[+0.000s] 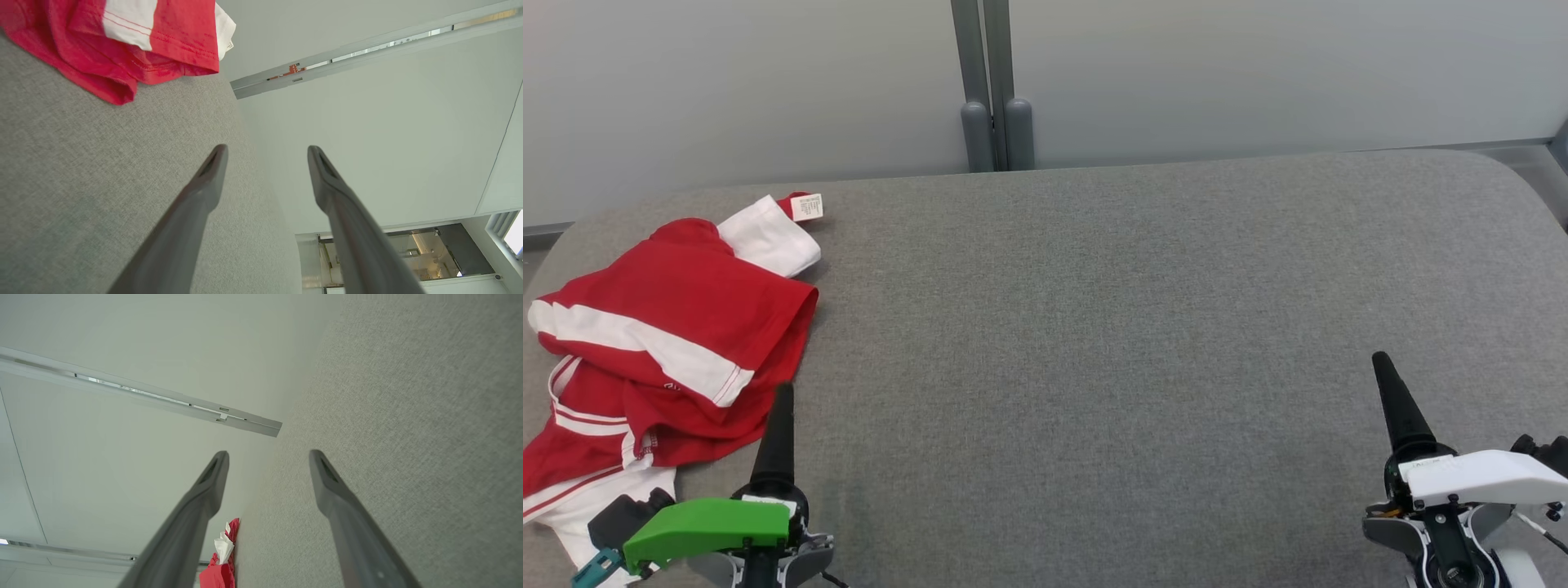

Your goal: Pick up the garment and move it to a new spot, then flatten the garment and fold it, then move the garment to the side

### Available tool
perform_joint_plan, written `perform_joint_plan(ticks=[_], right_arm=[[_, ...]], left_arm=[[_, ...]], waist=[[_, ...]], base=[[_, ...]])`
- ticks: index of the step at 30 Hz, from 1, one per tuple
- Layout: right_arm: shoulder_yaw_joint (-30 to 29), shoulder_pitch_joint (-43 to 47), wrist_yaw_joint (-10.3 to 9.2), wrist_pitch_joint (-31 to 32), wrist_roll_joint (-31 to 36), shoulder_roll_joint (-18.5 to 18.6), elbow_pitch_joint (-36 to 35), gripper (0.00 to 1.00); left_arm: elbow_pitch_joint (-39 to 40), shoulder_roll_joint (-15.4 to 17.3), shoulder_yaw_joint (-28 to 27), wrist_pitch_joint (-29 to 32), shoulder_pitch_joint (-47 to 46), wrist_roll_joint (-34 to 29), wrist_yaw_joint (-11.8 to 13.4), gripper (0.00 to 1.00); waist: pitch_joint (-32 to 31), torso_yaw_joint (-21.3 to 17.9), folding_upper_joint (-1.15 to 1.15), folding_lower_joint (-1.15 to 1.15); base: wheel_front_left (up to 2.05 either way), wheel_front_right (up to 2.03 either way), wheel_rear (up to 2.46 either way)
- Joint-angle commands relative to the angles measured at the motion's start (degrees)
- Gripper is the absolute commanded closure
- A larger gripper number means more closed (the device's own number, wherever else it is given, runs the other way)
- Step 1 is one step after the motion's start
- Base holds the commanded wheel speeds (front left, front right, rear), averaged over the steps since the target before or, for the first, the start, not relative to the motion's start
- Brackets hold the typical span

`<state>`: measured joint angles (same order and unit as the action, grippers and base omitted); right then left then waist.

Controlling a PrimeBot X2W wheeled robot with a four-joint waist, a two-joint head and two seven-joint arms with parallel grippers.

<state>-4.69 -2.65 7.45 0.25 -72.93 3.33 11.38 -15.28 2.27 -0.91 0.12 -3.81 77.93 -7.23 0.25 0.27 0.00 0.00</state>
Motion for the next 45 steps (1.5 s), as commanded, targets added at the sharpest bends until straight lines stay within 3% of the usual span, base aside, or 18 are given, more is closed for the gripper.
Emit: perform_joint_plan(ticks=[1,25,45], right_arm=[[-0.29,-0.41,0.02,-0.70,3.28,0.57,-1.58,0.00],[2.33,-0.18,0.03,-5.79,33.60,3.78,-0.90,0.00],[2.02,-0.04,0.03,-9.07,48.33,4.20,-0.03,0.00]], left_arm=[[0.98,0.55,0.60,-0.59,-1.14,-2.90,-0.15,0.00],[-0.04,1.17,2.38,-5.65,-0.66,-34.65,-0.18,0.00],[-0.68,2.15,4.55,-8.91,-0.24,-49.65,-0.22,0.00]], waist=[[-0.02,0.03,0.00,0.00],[0.42,-0.15,0.00,0.00],[0.91,-0.05,0.00,0.00]], base=[[0.00,0.00,0.00],[0.00,0.00,0.00],[0.00,0.00,0.00]])
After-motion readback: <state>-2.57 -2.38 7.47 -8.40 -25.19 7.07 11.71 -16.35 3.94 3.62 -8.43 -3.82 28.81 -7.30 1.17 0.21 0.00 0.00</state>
